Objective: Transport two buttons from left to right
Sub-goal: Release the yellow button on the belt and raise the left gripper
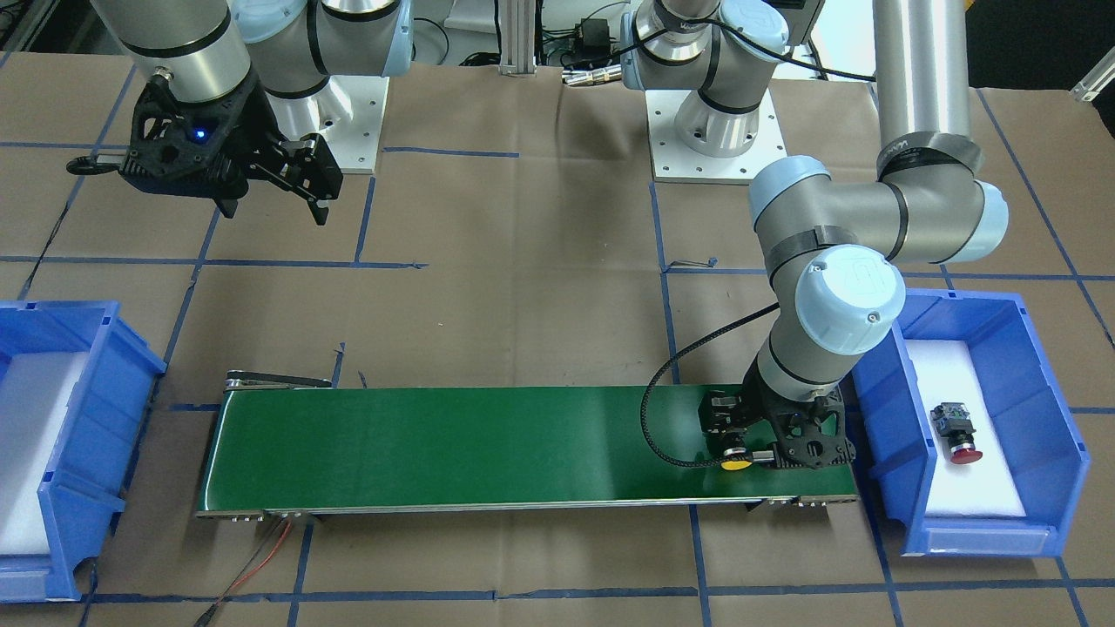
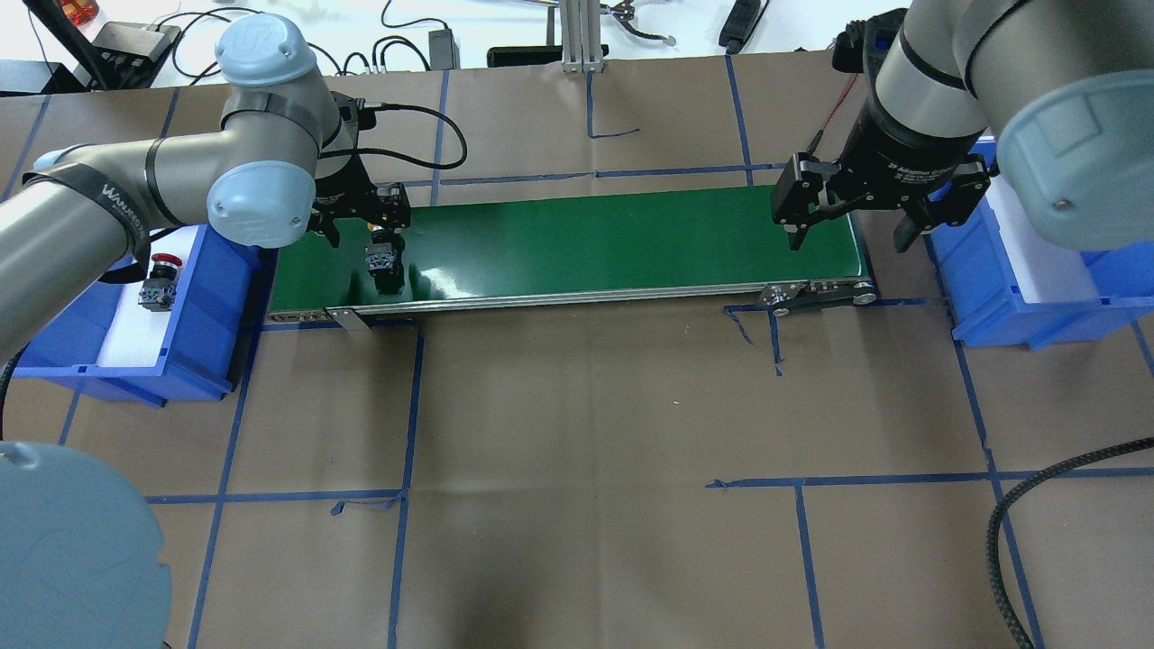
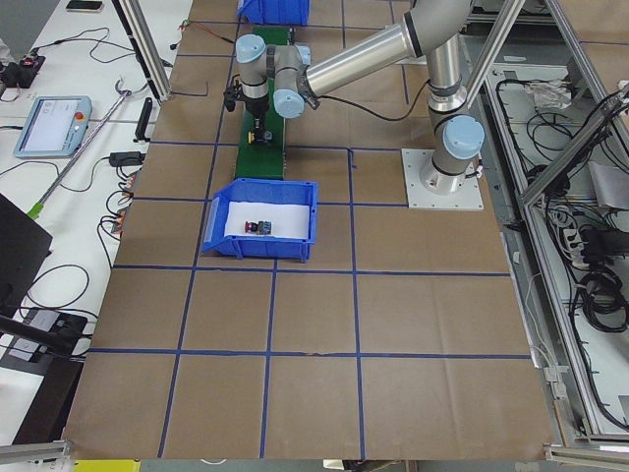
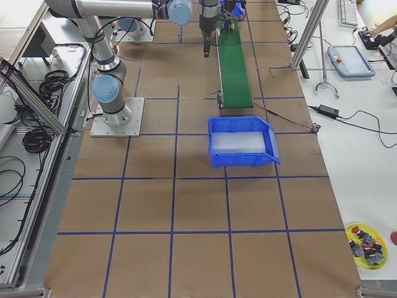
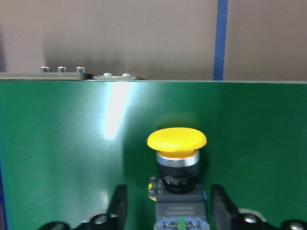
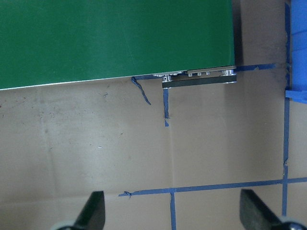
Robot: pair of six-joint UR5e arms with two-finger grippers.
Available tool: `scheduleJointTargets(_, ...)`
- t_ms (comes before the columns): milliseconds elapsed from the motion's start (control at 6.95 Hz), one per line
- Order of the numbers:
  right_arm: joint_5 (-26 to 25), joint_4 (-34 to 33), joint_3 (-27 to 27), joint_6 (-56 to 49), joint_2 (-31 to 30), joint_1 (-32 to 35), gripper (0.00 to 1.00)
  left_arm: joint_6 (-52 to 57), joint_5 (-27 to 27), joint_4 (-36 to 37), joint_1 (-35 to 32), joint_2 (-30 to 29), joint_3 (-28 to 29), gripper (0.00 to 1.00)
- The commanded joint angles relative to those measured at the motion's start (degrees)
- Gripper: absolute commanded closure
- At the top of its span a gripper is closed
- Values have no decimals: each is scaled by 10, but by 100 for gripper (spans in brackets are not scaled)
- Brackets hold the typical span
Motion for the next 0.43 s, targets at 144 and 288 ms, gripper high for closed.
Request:
scheduleJointTargets(144, 0, 0, 0, -1, 0, 0, 0, 9, 0, -163, 23, 32, 119, 0)
scheduleJointTargets(288, 0, 0, -1, -1, -1, 0, 0, 37, -1, -236, 42, 34, 166, 0)
